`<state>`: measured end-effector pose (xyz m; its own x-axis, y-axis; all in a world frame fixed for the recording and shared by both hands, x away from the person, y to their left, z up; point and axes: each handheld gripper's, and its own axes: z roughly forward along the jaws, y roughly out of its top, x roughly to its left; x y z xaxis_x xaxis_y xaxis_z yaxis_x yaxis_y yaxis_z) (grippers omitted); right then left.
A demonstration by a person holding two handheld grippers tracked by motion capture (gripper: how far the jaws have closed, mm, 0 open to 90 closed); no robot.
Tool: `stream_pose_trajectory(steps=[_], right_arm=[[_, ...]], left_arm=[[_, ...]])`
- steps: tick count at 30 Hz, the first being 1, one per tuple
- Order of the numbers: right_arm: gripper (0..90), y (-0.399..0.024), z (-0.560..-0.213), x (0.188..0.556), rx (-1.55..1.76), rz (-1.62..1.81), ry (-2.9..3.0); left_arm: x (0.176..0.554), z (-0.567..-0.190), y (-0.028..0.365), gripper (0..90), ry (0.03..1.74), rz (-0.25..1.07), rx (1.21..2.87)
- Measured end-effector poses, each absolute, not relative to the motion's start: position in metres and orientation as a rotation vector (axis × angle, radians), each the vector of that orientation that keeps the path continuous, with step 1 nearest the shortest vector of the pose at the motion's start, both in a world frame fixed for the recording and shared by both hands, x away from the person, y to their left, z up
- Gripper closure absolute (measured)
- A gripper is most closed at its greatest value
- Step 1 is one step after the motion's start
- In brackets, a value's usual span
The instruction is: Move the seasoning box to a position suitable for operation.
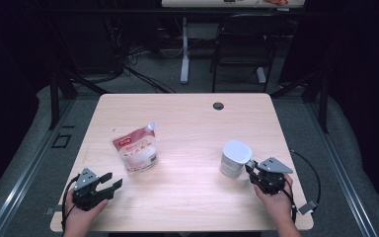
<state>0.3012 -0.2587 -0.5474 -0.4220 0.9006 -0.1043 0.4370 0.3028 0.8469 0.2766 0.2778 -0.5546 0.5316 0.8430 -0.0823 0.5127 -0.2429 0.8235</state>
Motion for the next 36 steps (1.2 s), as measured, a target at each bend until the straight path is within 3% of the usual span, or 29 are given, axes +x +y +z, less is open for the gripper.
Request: stream_pose_trajectory(steps=[36], right_arm=[[68.6, -0.228, -0.544, 0.280, 0.857, 1.166, 2.283]], left_arm=[[0.277, -0.554, 0.275, 48.7, 1.090, 0.485, 1.922]])
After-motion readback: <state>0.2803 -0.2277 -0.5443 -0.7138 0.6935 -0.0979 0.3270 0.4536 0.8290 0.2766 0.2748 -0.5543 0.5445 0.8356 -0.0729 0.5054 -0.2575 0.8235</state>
